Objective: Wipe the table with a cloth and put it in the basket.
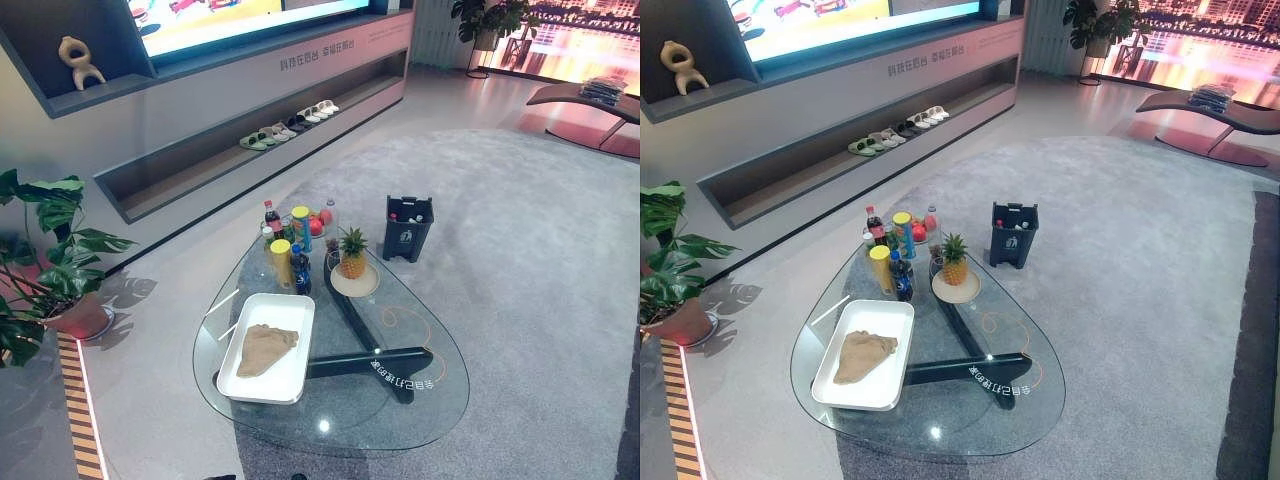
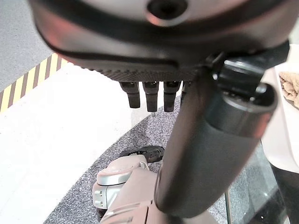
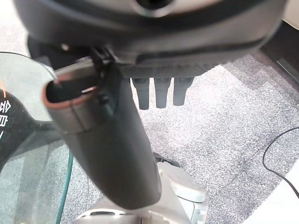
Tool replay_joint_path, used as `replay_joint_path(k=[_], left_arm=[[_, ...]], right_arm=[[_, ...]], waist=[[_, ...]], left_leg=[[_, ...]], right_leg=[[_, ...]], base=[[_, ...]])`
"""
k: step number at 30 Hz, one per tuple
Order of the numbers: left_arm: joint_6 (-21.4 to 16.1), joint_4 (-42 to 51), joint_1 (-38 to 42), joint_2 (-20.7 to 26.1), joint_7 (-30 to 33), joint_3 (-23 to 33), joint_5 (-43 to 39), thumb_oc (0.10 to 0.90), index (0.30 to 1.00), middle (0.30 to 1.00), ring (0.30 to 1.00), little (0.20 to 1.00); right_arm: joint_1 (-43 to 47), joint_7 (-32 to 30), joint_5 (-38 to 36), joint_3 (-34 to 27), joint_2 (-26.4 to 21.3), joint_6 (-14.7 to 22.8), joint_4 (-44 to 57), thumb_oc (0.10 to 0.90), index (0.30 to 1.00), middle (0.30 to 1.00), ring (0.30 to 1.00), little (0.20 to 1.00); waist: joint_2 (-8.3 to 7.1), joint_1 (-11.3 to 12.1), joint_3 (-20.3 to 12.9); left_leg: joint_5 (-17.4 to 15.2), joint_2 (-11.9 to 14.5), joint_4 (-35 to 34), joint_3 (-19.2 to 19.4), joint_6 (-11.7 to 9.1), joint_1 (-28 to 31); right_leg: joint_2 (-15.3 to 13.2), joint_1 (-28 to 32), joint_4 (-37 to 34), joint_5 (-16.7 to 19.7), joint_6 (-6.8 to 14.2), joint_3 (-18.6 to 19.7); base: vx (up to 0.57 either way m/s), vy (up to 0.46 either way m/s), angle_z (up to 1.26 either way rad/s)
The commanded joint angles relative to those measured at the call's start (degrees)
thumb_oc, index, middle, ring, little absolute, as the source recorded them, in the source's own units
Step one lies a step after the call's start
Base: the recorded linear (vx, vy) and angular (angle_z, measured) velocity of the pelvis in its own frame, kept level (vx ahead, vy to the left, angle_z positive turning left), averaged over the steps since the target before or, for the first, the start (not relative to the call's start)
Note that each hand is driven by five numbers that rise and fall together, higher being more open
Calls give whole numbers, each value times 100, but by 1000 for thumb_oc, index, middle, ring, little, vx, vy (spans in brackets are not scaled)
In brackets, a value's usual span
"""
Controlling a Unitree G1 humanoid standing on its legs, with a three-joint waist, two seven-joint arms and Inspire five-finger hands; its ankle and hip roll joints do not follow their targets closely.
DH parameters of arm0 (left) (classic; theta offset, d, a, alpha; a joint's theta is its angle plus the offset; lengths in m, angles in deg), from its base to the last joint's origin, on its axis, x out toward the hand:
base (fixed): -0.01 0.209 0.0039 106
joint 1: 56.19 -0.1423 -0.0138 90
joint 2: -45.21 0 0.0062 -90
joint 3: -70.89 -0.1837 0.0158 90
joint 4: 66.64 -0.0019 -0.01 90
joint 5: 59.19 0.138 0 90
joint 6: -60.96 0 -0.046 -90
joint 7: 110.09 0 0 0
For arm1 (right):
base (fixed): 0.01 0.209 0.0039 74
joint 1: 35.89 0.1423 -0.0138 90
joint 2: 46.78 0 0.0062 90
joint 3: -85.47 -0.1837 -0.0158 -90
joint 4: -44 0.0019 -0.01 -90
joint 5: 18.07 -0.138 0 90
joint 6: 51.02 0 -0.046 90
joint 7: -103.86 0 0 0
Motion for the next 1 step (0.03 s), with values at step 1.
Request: replay_joint_path(k=[1], left_arm=[[-29, -263, 572, 111, -7, 17, 153, 800, 900, 900, 900, 900]], right_arm=[[392, 0, 237, 115, -13, 2, -258, 800, 900, 900, 900, 900]], waist=[[-204, 63, 239]], left_leg=[[-364, -219, 34, 301, 193, 209]], right_leg=[[-120, 35, 274, -7, 115, -125]], base=[[0, 0, 0]])
